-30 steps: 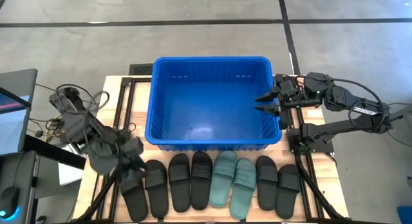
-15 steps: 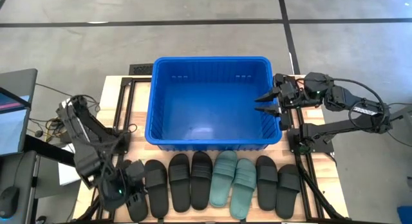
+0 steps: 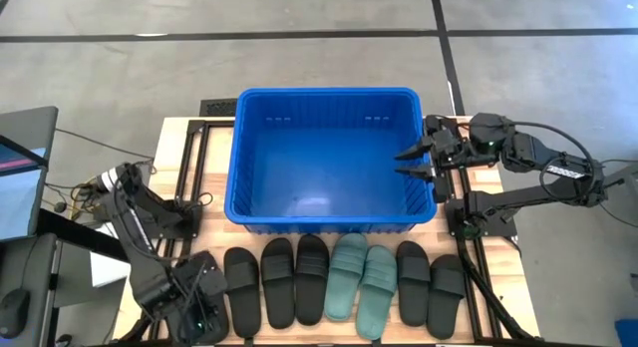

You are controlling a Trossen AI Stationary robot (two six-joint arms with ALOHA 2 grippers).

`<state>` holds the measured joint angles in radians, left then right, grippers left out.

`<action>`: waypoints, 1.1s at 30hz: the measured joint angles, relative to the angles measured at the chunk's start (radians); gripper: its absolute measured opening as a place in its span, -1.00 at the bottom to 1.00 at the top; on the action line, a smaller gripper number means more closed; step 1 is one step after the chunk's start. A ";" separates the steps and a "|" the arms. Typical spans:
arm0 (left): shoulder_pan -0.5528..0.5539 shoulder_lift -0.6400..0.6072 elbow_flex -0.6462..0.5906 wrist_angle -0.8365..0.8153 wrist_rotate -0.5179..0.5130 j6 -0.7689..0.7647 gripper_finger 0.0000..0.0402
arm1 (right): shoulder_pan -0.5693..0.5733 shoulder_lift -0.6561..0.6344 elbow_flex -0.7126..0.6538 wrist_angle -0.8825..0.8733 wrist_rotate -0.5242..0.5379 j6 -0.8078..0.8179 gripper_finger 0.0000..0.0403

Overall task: Pick and place slides into bin
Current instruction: Put the black slide into the blue bin

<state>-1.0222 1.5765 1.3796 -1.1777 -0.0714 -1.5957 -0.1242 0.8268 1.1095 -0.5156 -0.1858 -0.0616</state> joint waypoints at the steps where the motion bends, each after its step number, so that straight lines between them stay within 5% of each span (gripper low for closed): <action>1: -0.005 0.011 0.000 -0.016 0.020 0.002 -0.18 | 0.000 0.000 0.000 -0.008 0.000 0.000 -0.41; 6: -0.052 0.052 0.000 -0.077 0.066 -0.011 -0.18 | 0.000 0.000 0.000 -0.037 -0.001 0.000 -0.41; 14: -0.115 0.055 -0.016 -0.089 -0.100 -0.057 -0.18 | 0.000 0.000 0.000 -0.035 -0.001 0.000 -0.41; 20: -0.115 0.055 -0.028 -0.083 -0.116 -0.116 -0.18 | 0.000 0.000 0.000 -0.034 0.000 -0.008 -0.41; 33: -0.129 0.142 -0.043 -0.151 -0.115 0.040 -0.14 | 0.000 0.000 0.000 -0.034 -0.001 -0.025 -0.41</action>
<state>-1.1511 1.7189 1.3369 -1.3283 -0.1867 -1.5560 -0.1242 0.8265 1.1091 -0.5491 -0.1864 -0.0868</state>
